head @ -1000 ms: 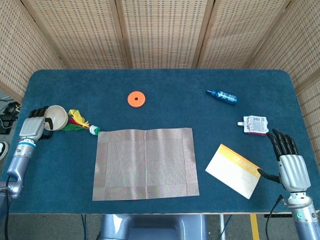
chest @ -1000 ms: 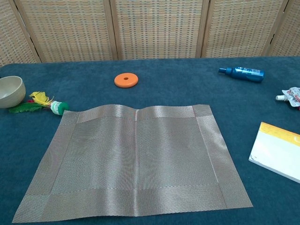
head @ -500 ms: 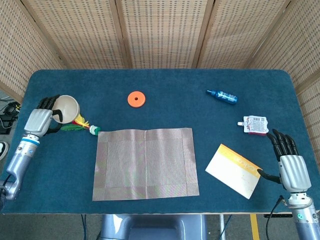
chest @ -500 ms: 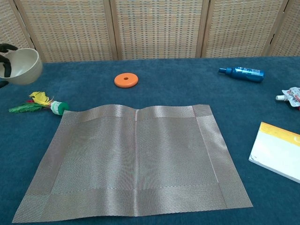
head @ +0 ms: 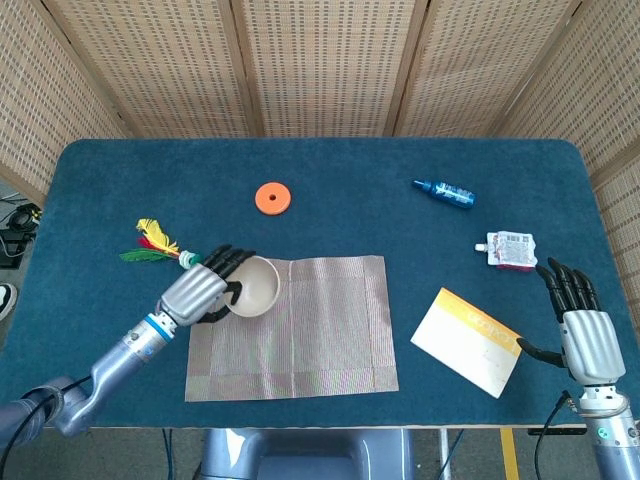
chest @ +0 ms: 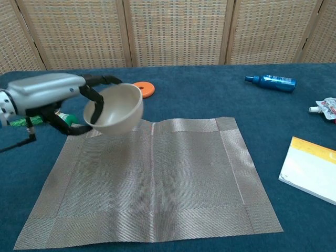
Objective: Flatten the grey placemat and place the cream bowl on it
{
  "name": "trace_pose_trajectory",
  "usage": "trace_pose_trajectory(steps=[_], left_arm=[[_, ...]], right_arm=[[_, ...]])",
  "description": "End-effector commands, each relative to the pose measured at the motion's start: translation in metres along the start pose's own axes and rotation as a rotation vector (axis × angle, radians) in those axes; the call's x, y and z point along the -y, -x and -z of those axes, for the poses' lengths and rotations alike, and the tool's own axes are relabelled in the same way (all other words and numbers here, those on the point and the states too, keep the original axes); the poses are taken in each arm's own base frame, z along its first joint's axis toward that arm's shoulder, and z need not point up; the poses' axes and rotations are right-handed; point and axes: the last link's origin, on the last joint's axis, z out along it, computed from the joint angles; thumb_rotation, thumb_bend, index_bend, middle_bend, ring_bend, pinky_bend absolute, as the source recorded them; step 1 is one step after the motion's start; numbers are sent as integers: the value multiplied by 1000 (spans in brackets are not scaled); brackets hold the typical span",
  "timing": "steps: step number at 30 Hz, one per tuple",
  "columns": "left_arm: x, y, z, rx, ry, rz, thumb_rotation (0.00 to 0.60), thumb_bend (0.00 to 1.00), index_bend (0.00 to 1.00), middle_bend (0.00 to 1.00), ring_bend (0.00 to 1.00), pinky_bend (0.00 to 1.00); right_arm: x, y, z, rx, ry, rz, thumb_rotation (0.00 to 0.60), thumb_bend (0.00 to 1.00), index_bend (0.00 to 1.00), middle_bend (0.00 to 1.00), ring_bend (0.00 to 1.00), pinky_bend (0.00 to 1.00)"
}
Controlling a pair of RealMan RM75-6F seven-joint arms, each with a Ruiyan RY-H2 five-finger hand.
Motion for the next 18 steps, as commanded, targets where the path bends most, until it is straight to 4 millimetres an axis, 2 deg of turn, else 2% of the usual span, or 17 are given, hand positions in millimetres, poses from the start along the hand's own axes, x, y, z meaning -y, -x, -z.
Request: trace_pose_trajectory(steps=[1,7,16,18], left_arm=[[-28,14,-9,57,64,-4,600,448,666,0,0,0],[-48,27,-20,111,93,-24,600,448,666,0,0,0],[-56,36,-28,156,83,-34,600,446,661,0,0,0],[-55,35,-29,164,75,-36,600,432,634,0,0,0]], right_arm=[[-1,-1,0,-3,1,-1,600,0,49,0,0,0],[-4,-5,-2,-14,11,-10,600,0,49,0,0,0],[-5,-8,-2,-20,14,-17,600,0,49,0,0,0],[-5,-9,-2,-20,14,-20,600,0,49,0,0,0]])
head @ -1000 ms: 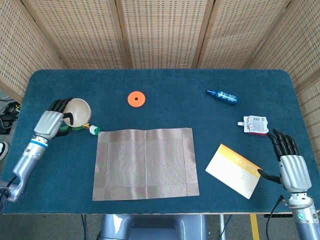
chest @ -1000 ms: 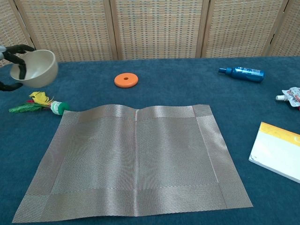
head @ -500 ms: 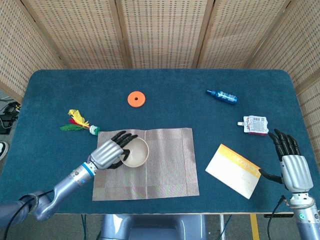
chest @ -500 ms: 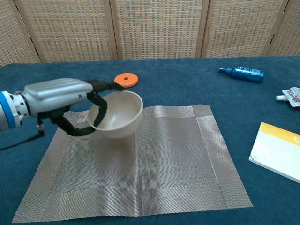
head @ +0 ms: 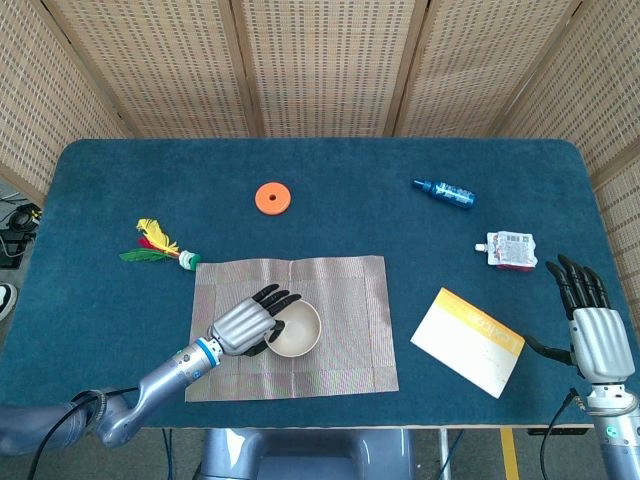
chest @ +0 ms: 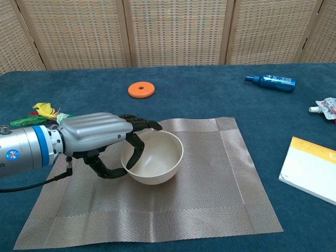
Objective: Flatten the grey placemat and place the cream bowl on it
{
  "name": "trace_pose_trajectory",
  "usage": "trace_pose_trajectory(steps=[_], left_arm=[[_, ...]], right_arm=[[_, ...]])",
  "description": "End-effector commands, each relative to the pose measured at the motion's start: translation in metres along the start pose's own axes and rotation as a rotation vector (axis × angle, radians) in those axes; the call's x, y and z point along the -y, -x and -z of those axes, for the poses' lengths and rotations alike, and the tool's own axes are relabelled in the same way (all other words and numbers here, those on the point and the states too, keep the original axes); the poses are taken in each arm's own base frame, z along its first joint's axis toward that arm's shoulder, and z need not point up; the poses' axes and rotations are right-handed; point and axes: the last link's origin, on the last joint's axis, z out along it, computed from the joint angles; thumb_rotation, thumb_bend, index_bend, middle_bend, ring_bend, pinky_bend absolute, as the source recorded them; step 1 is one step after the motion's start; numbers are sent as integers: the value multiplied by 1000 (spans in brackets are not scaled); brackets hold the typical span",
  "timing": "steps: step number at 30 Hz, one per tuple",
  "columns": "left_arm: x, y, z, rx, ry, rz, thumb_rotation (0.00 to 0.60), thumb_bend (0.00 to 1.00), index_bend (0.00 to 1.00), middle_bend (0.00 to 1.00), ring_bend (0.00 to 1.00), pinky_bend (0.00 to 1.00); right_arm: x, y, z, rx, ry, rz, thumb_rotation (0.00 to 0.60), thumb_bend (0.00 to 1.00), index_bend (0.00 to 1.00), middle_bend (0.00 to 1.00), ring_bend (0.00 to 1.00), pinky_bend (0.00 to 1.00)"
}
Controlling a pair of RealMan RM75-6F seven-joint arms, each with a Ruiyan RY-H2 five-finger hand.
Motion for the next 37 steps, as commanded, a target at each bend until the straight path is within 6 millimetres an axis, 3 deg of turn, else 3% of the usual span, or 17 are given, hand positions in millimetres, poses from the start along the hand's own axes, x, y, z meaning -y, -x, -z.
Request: trace_pose_trajectory(steps=[1,5,7,13,18,21,23,27,37], left_arm=[[0,-1,-1,15,-9,-4,600,413,602,0,0,0],[3,-3,1,12,-18,-11,600,35,129,0,0,0],[3,-5,2,6,-21,-6,600,0,11,0,0,0],[22,-40,28,-153,-90,-5,600,0,0,0,0,0],[48,-66,64,-288,-215,-11,600,0,0,0,0,0],[73,-78,104,-395,-376,10,600,0,0,0,0,0],[84,-79,135,-436,-503,3,600,0,0,0,0,0],[89,-72,172,-426,-663,-12,600,0,0,0,0,0],[76,-48,235,-394,-813,5,600,0,0,0,0,0]], right_arm=[[0,-1,0,-1,0,-3,600,0,49,0,0,0],[0,-2,0,-6,-3,-4,600,0,49,0,0,0],[0,-2,0,-6,-4,-4,600,0,50,0,0,0],[1,-3,1,-11,-6,-6,600,0,51,0,0,0],[1,-4,2,-14,-6,-2,600,0,54,0,0,0],[-2,-4,2,-25,2,39,600,0,59,0,0,0],[-4,-4,1,-42,12,100,600,0,60,0,0,0],[-8,-4,1,-68,35,220,600,0,60,0,0,0],[-8,3,6,25,59,310,600,0,37,0,0,0]])
